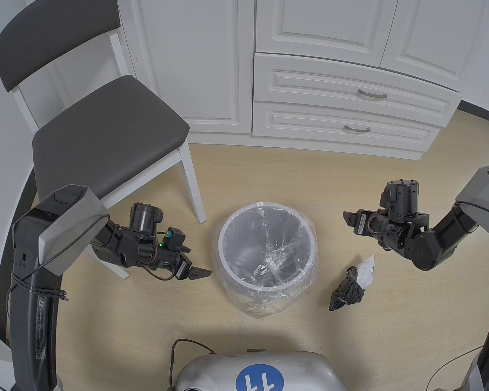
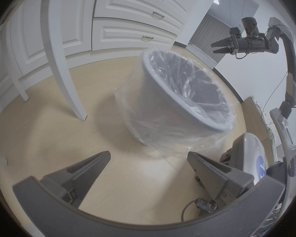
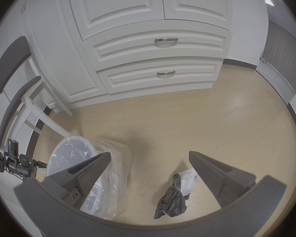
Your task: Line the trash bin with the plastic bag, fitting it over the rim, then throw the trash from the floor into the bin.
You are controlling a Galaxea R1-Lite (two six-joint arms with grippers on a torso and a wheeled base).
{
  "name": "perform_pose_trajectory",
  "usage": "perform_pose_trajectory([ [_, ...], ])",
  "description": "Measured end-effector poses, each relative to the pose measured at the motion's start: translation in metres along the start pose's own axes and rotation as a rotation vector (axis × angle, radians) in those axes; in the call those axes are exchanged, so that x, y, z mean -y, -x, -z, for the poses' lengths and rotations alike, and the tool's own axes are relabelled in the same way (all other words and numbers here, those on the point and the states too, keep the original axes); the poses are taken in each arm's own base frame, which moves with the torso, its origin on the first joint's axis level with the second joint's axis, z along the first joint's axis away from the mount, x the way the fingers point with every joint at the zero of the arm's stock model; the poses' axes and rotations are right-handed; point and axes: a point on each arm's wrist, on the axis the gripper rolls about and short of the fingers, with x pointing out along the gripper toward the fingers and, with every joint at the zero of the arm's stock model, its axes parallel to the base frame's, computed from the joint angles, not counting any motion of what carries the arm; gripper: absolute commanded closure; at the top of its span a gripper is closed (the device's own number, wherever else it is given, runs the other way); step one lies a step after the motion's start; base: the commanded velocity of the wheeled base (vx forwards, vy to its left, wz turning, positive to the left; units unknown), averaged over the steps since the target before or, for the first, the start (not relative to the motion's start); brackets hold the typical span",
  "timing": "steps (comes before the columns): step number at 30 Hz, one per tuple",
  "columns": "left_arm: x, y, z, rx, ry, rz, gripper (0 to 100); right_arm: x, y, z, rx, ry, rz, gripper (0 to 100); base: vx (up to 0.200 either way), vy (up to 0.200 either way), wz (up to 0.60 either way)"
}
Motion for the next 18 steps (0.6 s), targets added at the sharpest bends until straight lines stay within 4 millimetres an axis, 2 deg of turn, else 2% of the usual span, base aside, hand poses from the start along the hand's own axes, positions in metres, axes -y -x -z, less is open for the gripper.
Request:
perform_pose_trajectory([
  [6, 0.019, 0.036, 0.005, 0.017, 0.001, -0.020, 0, -0.004, 0.028, -0.004, 0.003, 0.061, -0.027, 0, 0.000, 0.000, 0.00],
  [12, 0.037, 0.075, 0.002, 0.047, -0.007, -0.047, 0, -0.006, 0.056, -0.009, 0.021, 0.125, -0.052, 0, 0.000, 0.000, 0.00],
  [18, 0.053, 0.106, -0.003, 0.065, -0.014, -0.063, 0, -0.007, 0.081, -0.012, 0.036, 0.182, -0.076, 0, 0.000, 0.000, 0.00],
])
